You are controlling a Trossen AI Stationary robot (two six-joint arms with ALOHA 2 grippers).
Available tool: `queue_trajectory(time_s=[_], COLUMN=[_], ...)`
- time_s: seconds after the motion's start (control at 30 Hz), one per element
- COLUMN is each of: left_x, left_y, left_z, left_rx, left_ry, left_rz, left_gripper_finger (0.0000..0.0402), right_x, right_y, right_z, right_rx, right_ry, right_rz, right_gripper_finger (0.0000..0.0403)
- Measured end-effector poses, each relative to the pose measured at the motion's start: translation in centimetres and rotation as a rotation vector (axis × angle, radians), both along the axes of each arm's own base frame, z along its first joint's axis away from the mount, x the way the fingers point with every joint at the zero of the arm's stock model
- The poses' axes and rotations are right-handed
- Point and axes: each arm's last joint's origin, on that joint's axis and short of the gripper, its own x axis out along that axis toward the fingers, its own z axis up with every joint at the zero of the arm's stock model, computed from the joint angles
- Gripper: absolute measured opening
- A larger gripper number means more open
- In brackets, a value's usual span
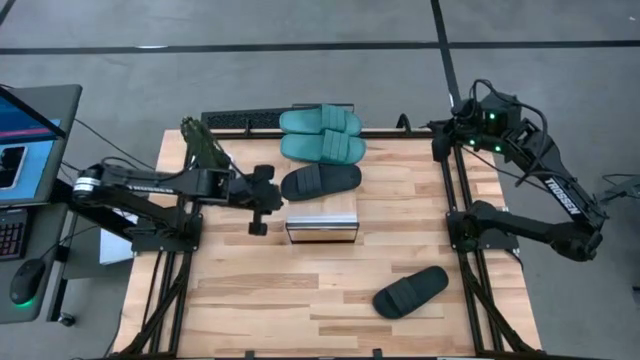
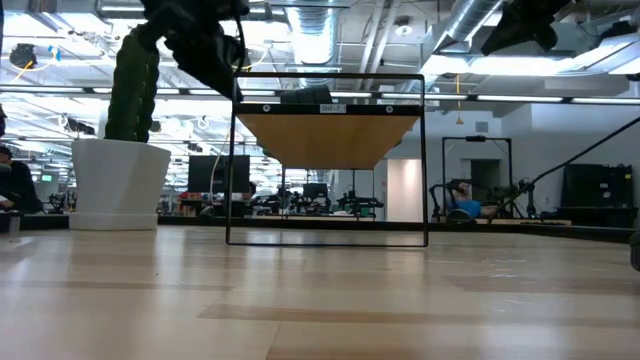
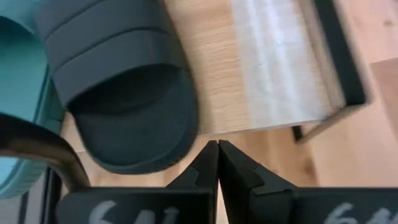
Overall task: Pick and place slides into the shelf
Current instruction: Put the top black slide on the shelf
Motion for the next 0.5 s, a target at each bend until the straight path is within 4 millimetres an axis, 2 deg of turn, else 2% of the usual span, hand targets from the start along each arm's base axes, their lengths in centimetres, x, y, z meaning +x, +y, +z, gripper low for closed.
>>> queue_trajectory(time_s=[0.13,0.5], left_x=[0.5,0.7], left_y=[0.7,3.0], left_z=[-0.5,-0.1], left_rx=[0.018,0.067], left_ry=[0.014,-0.029], left_rz=[0.009,0.067], left_gripper_finger=[0.0000,0.0000], right_x=[0.0,0.0], right_y=[0.0,0.0], right_z=[0.0,0.0], right_rx=[-0.005,-0.002], right_ry=[0.003,0.007], right_rz=[0.004,0.005], right_gripper_finger=[0.0000,0.0000])
